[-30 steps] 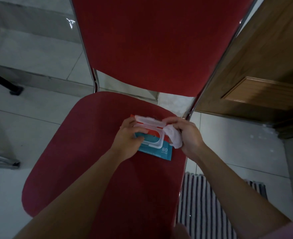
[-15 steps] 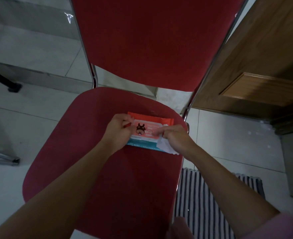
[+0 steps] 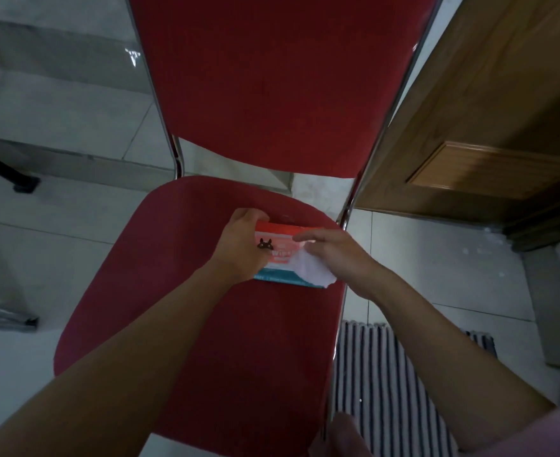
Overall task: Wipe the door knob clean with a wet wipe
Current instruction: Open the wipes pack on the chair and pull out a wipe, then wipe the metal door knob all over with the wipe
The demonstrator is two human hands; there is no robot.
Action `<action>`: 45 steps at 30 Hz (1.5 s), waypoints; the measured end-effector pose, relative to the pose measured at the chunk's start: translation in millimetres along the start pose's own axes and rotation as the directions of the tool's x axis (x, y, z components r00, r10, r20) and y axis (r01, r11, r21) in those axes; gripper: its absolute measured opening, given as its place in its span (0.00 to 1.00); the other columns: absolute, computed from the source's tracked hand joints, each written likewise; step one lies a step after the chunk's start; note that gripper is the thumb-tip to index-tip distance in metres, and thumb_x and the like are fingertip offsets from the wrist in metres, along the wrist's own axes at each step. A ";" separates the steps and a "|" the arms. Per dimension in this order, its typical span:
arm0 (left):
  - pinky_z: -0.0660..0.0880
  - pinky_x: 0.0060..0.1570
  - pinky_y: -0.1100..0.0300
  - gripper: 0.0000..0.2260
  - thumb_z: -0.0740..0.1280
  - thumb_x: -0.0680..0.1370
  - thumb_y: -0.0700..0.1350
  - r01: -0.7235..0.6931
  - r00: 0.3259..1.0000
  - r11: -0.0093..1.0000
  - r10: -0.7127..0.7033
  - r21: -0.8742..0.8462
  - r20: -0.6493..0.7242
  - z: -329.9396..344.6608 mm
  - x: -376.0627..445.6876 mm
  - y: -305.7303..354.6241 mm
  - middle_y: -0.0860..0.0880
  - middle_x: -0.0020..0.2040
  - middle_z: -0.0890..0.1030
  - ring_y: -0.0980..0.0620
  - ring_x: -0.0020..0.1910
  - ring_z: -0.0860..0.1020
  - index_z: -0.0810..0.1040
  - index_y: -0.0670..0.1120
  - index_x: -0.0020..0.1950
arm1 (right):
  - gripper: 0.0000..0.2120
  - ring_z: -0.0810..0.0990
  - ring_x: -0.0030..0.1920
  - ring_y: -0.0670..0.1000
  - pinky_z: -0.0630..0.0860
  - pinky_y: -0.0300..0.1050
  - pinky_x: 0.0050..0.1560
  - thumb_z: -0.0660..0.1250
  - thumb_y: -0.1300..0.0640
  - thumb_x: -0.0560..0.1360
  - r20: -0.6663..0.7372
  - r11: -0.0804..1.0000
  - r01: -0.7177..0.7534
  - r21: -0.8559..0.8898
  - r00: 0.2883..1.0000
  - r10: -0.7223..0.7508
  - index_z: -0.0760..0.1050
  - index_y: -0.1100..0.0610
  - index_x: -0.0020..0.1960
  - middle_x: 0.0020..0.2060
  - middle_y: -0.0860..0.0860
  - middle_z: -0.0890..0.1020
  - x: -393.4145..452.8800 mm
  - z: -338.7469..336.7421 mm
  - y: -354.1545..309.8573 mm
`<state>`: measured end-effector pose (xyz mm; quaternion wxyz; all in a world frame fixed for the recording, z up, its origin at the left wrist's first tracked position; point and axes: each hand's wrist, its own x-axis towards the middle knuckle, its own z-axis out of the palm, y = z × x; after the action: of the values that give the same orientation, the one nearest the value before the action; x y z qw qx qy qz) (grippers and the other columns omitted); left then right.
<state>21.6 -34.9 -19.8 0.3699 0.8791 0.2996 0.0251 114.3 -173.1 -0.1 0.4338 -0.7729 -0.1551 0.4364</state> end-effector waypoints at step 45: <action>0.77 0.56 0.53 0.16 0.70 0.71 0.36 -0.319 0.807 0.487 0.589 -0.813 0.036 -66.5 -1.6 680.8 0.45 0.59 0.77 0.49 0.58 0.77 0.74 0.54 0.53 | 0.24 0.83 0.50 0.58 0.80 0.47 0.48 0.68 0.66 0.70 -0.576 0.685 0.688 0.237 0.668 -0.471 0.69 0.54 0.64 0.49 0.59 0.84 -350.9 -513.0 -202.1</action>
<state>348.5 -365.8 481.7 0.7318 0.6705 -0.0505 0.1109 357.1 -548.3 476.8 0.7375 -0.6424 -0.1875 0.0914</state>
